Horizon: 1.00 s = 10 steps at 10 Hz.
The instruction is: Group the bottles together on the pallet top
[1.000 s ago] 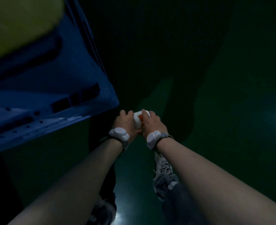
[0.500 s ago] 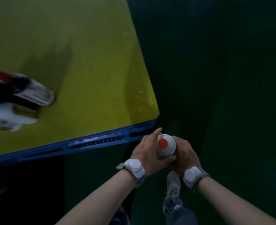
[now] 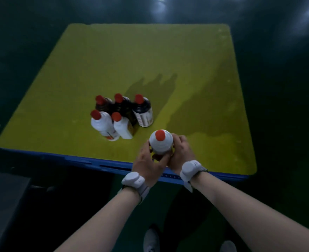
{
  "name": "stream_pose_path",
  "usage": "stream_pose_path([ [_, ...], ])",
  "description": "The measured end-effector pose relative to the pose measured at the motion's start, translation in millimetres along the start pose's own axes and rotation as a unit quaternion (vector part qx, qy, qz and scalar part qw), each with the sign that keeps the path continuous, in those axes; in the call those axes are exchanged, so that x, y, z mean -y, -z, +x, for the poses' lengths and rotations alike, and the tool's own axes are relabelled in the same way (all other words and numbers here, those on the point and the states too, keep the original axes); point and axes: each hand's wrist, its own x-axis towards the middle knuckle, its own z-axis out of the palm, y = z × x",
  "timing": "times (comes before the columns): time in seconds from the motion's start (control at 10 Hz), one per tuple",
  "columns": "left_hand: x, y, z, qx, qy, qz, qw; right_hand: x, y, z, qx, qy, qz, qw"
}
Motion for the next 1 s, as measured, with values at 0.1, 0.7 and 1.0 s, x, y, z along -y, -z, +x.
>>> stream_pose_path([
  [0.1,36,11,44,-0.052,0.018,0.013,0.998,25,-39,43,0.001,0.013,0.008,1.000],
  [0.7,57,34,65,-0.007,0.056,0.090,0.994,52,-80,77,0.048,-0.056,-0.058,0.996],
  [1.0,9,145,77,0.044,0.027,0.135,0.990,152,-14,55,0.037,-0.139,-0.146,0.979],
])
